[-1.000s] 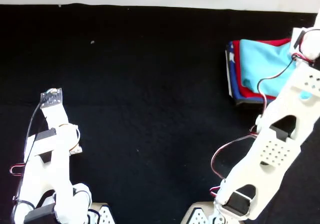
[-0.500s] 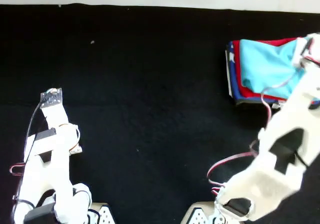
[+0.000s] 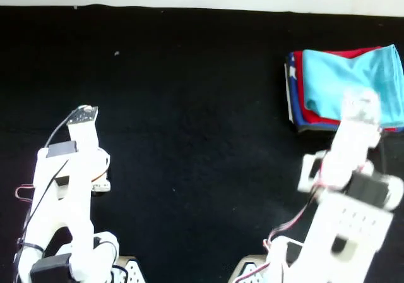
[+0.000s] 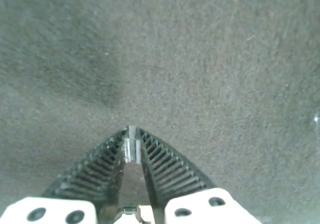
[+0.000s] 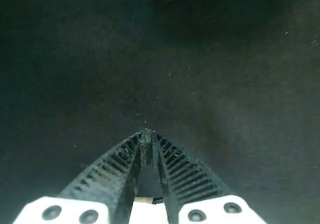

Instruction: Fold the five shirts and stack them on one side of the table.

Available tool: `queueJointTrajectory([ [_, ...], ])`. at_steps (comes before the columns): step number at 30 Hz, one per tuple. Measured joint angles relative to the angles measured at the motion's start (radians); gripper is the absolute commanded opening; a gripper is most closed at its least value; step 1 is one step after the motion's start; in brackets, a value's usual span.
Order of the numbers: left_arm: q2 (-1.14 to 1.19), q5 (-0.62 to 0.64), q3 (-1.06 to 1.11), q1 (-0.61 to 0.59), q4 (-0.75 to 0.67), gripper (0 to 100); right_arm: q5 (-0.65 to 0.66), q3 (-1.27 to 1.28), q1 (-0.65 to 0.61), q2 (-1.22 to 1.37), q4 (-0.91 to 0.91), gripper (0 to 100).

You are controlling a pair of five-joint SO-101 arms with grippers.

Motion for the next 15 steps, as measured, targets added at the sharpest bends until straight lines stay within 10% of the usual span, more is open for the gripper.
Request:
queueJointTrajectory([
  [15,-0.431,0.071,0.204,0.000,-0.101,1,0.000,0.845,-0.006,-0.724,-0.206,1.6],
])
